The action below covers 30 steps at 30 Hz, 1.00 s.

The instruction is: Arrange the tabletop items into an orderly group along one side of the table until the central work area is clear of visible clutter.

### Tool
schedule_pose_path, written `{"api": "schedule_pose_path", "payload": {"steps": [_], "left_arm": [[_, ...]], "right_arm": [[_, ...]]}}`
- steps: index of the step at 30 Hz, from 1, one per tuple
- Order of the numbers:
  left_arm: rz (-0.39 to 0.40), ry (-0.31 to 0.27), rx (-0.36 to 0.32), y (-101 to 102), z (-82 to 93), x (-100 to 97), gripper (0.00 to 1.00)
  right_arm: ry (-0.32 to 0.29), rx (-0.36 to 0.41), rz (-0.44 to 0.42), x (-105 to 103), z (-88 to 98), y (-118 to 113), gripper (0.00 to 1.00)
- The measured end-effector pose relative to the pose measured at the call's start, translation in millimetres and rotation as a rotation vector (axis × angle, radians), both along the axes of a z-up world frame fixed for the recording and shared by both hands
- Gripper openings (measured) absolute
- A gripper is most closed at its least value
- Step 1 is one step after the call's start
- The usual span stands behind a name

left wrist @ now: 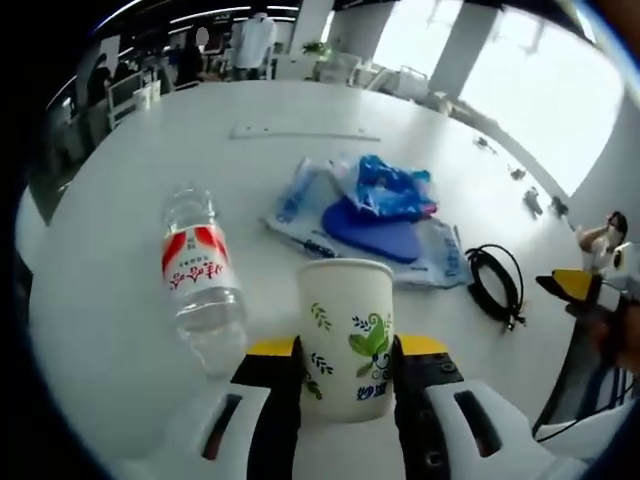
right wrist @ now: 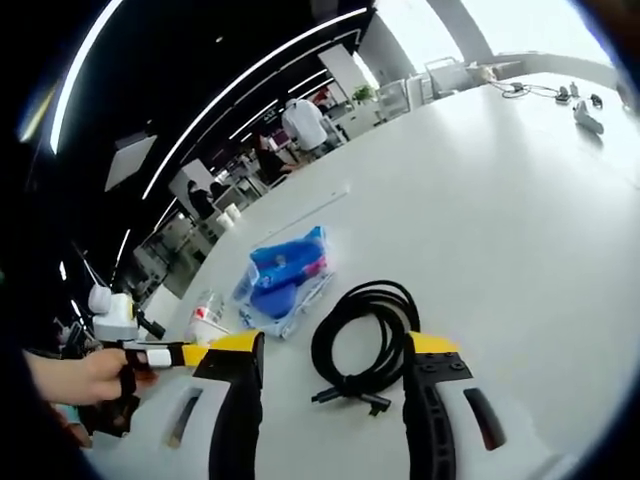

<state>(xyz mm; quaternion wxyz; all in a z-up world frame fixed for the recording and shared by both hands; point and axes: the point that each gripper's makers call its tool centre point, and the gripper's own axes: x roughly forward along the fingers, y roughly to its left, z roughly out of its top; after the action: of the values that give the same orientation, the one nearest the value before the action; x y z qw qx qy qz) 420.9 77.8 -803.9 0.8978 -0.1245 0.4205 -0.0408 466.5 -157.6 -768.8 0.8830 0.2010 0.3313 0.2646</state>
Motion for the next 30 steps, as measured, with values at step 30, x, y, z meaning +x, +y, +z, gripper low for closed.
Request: {"api": "schedule_pose_path", "payload": {"steps": [30], "left_arm": [[0.089, -0.277, -0.181, 5.0, 62.0, -6.8, 0.32]], "right_arm": [[-0.009, 0.055, 0.087, -10.7, 23.3, 41.4, 0.53]]}}
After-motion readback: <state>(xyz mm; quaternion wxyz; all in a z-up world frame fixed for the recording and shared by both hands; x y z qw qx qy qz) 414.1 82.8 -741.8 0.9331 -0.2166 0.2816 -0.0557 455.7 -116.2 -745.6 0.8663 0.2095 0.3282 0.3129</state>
